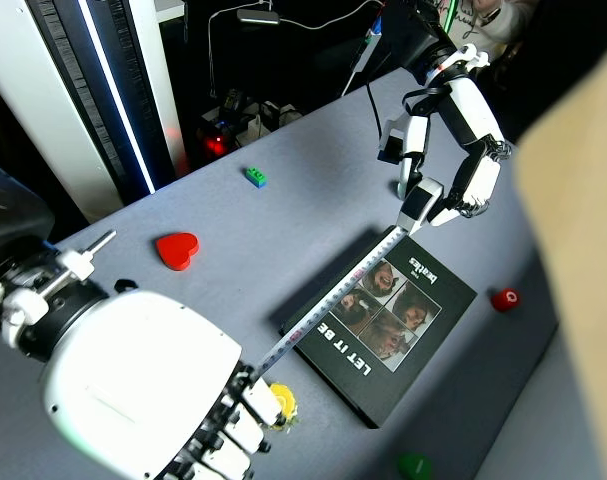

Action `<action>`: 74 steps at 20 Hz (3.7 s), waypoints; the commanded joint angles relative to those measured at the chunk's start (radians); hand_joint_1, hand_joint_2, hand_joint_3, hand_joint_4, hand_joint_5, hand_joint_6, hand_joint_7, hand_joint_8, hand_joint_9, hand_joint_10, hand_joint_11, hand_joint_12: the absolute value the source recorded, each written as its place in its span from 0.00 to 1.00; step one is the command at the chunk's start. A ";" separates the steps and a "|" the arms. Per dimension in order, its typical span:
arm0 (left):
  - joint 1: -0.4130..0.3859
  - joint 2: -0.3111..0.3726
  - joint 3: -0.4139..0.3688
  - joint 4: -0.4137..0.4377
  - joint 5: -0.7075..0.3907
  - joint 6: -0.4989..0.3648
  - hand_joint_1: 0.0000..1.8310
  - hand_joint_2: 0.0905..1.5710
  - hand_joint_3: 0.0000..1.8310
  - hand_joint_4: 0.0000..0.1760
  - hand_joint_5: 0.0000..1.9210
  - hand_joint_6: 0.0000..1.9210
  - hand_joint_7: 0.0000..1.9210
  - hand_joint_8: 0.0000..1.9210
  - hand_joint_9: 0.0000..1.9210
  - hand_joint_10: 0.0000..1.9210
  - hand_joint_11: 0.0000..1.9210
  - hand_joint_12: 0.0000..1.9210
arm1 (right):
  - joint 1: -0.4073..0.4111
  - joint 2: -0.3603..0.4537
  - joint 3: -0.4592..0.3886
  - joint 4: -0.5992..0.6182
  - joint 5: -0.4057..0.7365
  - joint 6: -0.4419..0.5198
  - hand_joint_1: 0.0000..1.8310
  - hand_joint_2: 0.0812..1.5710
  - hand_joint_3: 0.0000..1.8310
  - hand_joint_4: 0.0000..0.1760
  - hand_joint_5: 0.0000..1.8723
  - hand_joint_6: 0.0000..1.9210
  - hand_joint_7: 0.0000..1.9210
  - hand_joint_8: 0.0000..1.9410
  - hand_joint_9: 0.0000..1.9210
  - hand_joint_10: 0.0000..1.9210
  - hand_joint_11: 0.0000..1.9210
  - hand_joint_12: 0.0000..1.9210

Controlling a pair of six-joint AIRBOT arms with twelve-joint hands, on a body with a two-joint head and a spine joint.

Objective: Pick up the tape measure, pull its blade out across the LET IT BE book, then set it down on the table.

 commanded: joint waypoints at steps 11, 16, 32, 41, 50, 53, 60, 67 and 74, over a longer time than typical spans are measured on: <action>-0.008 0.009 0.000 0.002 -0.125 -0.003 0.75 0.68 0.00 0.00 0.54 0.35 0.55 0.48 0.45 0.69 0.43 0.58 | 0.003 0.013 0.011 -0.045 0.114 -0.010 0.57 0.79 0.00 0.00 0.38 0.72 0.35 0.41 0.29 0.49 0.26 0.76; -0.010 0.011 -0.001 0.001 -0.125 -0.003 0.75 0.68 0.00 0.00 0.53 0.36 0.55 0.47 0.45 0.69 0.43 0.57 | 0.002 0.013 0.011 -0.051 0.115 -0.009 0.34 0.73 0.00 0.00 0.26 0.02 0.27 0.01 0.24 0.12 0.08 0.64; 0.013 0.013 0.043 0.013 -0.067 -0.088 0.75 0.68 0.00 0.00 0.53 0.37 0.55 0.47 0.45 0.69 0.43 0.58 | 0.039 0.028 -0.193 -0.109 0.198 0.060 0.00 0.60 0.00 0.00 0.00 0.00 0.00 0.00 0.00 0.00 0.00 0.09; 0.041 -0.005 0.135 0.055 -0.041 -0.205 0.75 0.68 0.00 0.00 0.53 0.37 0.55 0.47 0.45 0.69 0.43 0.58 | -0.014 -0.001 -0.290 -0.109 0.318 0.106 0.00 0.61 0.00 0.00 0.00 0.00 0.00 0.00 0.00 0.00 0.00 0.09; 0.095 -0.054 0.264 0.155 -0.033 -0.285 0.75 0.68 0.00 0.00 0.53 0.36 0.55 0.48 0.45 0.69 0.42 0.58 | -0.010 -0.013 -0.306 -0.124 0.347 0.109 0.00 0.63 0.00 0.00 0.00 0.00 0.00 0.00 0.00 0.00 0.00 0.10; 0.103 -0.063 0.288 0.155 -0.035 -0.293 0.75 0.68 0.00 0.00 0.54 0.36 0.55 0.47 0.45 0.69 0.42 0.58 | -0.022 -0.013 -0.306 -0.146 0.346 0.115 0.00 0.64 0.00 0.00 0.00 0.00 0.00 0.00 0.00 0.00 0.00 0.11; 0.136 -0.081 0.337 0.176 -0.056 -0.328 0.75 0.68 0.00 0.00 0.54 0.36 0.55 0.47 0.45 0.69 0.42 0.59 | -0.021 -0.012 -0.306 -0.149 0.347 0.116 0.00 0.65 0.00 0.00 0.00 0.00 0.00 0.00 0.00 0.00 0.00 0.11; 0.161 -0.098 0.372 0.182 -0.067 -0.351 0.75 0.68 0.00 0.00 0.54 0.35 0.54 0.48 0.45 0.69 0.42 0.59 | -0.027 -0.012 -0.307 -0.158 0.345 0.115 0.00 0.66 0.00 0.00 0.00 0.00 0.00 0.00 0.00 0.00 0.00 0.11; 0.186 -0.118 0.415 0.232 -0.091 -0.402 0.75 0.68 0.00 0.00 0.53 0.36 0.54 0.48 0.45 0.69 0.42 0.59 | -0.031 -0.012 -0.307 -0.166 0.341 0.115 0.00 0.66 0.00 0.00 0.00 0.00 0.00 0.00 0.00 0.00 0.00 0.14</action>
